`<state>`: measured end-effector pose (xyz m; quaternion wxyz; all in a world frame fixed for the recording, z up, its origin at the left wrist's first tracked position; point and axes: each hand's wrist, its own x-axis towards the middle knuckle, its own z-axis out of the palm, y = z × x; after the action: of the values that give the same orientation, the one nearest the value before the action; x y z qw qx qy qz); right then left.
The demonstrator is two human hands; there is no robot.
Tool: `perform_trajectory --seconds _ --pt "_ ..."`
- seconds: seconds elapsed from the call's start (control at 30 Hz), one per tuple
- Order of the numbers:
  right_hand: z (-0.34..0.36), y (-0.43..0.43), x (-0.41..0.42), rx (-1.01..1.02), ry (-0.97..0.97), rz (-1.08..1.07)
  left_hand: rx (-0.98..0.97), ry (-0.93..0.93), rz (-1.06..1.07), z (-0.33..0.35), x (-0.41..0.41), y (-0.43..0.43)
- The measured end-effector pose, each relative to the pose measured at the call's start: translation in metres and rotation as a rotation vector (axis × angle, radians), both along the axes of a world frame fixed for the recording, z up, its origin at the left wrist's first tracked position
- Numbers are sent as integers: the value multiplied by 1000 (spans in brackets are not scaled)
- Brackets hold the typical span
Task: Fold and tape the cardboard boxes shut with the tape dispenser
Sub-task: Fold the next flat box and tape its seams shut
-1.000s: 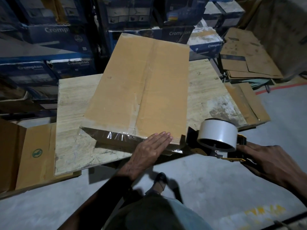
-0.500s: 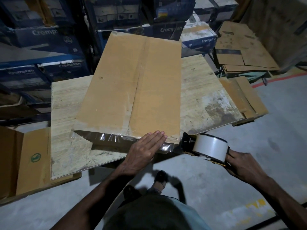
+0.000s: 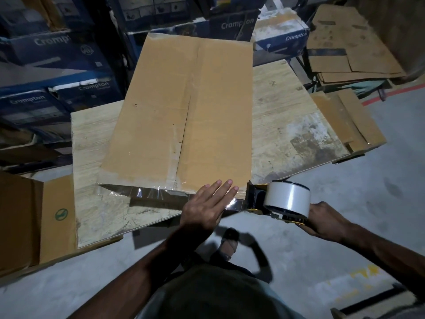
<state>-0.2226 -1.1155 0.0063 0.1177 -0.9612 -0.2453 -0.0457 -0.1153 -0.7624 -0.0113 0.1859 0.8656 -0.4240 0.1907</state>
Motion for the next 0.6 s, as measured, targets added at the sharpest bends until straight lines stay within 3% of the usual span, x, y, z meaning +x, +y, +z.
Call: perform_trajectory --seconds 0.23,0.37,0.53,0.6 --pt "-2 11 -28 147 197 -190 -83 -110 -11 -2 3 -3" --pt "2 22 -35 223 192 -283 -90 -118 -11 -2 2 -4" --pt "-29 8 -81 -91 271 -137 -95 -94 -20 1 2 -1" --pt "-40 11 -101 -5 374 -329 -88 -84 -18 2 2 0"
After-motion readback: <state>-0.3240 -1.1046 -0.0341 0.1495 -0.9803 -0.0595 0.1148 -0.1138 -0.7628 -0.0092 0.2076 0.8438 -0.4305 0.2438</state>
